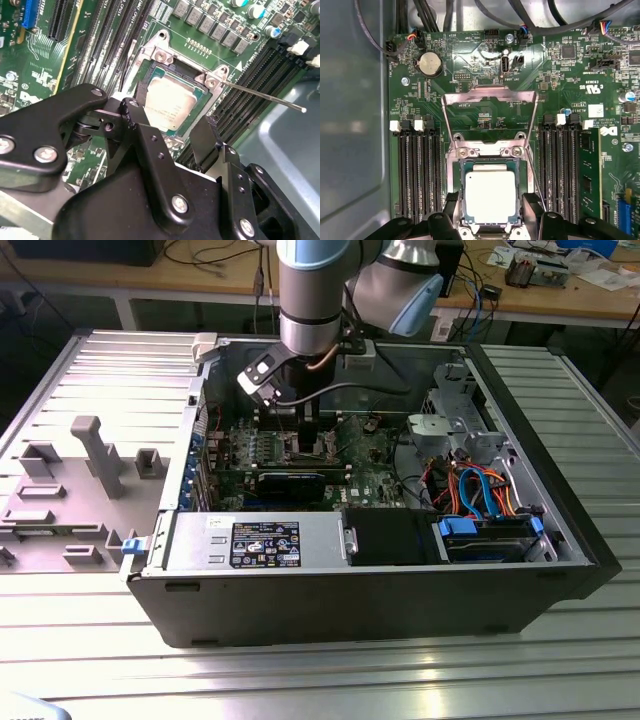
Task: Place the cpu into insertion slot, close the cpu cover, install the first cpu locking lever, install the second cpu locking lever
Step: 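Place the cpu into insertion slot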
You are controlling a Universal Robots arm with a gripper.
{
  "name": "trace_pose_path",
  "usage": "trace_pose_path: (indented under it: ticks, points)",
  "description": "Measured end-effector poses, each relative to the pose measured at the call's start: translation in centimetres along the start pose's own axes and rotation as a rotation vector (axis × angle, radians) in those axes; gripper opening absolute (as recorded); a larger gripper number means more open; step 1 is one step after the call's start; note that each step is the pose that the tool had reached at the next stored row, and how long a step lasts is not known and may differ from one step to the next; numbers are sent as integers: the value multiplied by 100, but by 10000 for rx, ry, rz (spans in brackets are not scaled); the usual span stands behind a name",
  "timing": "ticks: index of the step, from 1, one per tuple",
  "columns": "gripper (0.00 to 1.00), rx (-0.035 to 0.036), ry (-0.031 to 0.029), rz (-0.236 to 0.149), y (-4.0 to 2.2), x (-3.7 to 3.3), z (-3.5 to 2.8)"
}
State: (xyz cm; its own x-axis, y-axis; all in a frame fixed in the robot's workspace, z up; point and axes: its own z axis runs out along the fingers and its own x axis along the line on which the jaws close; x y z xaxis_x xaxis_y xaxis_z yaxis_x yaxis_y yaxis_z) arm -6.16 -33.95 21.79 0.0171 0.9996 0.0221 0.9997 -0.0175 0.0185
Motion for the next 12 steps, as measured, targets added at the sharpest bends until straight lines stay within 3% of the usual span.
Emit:
trace_pose_path:
  ticks: [3, 8, 12]
  points:
    - [62, 0, 0, 1, 1, 1, -59]
    - [60, 0, -1, 1, 2, 18, -105]
    - [41, 0, -1, 1, 2, 20, -124]
